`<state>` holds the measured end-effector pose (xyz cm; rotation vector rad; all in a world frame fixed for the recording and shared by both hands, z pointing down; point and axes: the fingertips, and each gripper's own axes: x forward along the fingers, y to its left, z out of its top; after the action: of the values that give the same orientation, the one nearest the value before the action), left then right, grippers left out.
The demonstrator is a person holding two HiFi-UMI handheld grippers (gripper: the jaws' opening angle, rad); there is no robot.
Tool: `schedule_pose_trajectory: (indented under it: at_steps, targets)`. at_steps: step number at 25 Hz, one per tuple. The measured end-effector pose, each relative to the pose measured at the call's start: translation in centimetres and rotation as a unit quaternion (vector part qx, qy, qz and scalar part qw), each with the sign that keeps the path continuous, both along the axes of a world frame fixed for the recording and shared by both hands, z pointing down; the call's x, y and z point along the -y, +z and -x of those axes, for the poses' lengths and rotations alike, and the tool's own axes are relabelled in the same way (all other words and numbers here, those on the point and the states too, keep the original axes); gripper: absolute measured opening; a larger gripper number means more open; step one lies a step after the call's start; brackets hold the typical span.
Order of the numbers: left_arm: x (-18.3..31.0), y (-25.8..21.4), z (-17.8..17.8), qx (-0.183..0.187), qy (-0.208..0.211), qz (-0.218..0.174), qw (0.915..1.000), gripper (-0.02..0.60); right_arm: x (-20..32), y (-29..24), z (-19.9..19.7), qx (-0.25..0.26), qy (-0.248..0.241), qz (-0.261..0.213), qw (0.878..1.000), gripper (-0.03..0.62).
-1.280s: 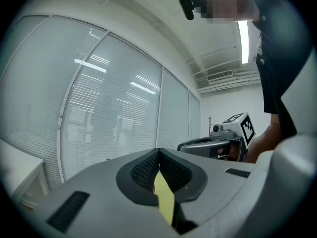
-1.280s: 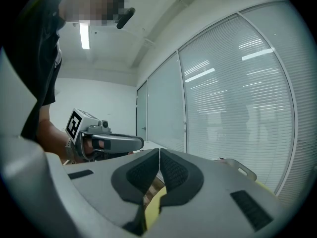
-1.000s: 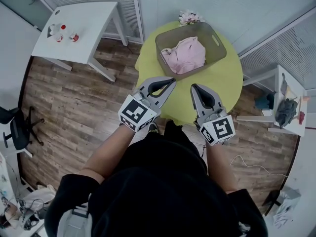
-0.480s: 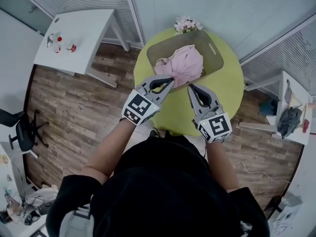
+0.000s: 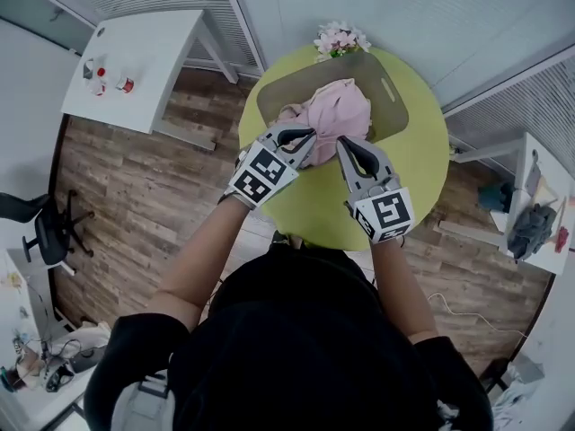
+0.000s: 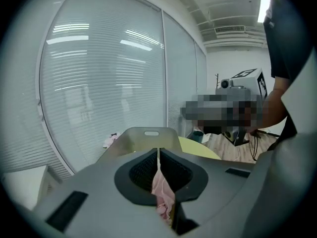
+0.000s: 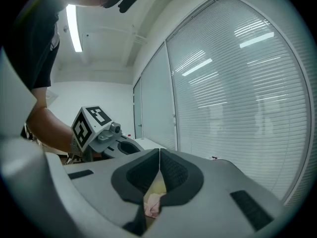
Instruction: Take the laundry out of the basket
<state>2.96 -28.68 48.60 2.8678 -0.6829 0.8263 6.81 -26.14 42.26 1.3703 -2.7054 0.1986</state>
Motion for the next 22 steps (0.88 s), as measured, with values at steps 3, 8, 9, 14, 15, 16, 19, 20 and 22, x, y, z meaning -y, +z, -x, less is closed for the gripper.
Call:
schedule_pose_trajectory:
  at_steps: [3,8,9,14,15,16,19,20,22]
  targets:
    - [1.4,2.3,-0.6,0.033,0.000,0.026,0.9991,0.063,1.2,0.6,-0.4,0.005,-0.002,0.005,1.000,0.025]
    - [3.2,6.5,-1.2,0.104,0.009,0.061,0.9926,0.121,3.0,1.3,-0.9,0.007,-0.009,0.010,1.000,0.025]
    - [3.5,7.4,-1.3,0.118,0.011,0.070,0.9905,0.129,3.3,1.5,-1.0,0.007,-0.010,0.011,1.000,0.025]
    - [4.2,11.9,-0.9,0.186,0.017,0.114,0.9758,0.172,4.8,2.2,-1.6,0.007,-0.014,0.018,1.000,0.025]
    - [4.3,12.7,-0.8,0.199,0.019,0.123,0.9721,0.184,5.1,2.3,-1.8,0.008,-0.016,0.019,1.000,0.025]
    - [4.3,13.5,-0.7,0.212,0.021,0.132,0.9680,0.193,5.3,2.4,-1.9,0.008,-0.016,0.021,1.000,0.025]
    - [4.3,15.1,-0.7,0.247,0.032,0.165,0.9543,0.215,5.9,2.8,-2.1,0.011,-0.019,0.026,0.999,0.025]
    - [4.4,15.4,-0.9,0.254,0.036,0.176,0.9504,0.222,6.1,2.9,-2.2,0.012,-0.020,0.027,0.999,0.025]
    - [4.9,15.7,-1.4,0.264,0.042,0.188,0.9450,0.244,6.5,3.2,-2.4,0.013,-0.020,0.030,0.999,0.025]
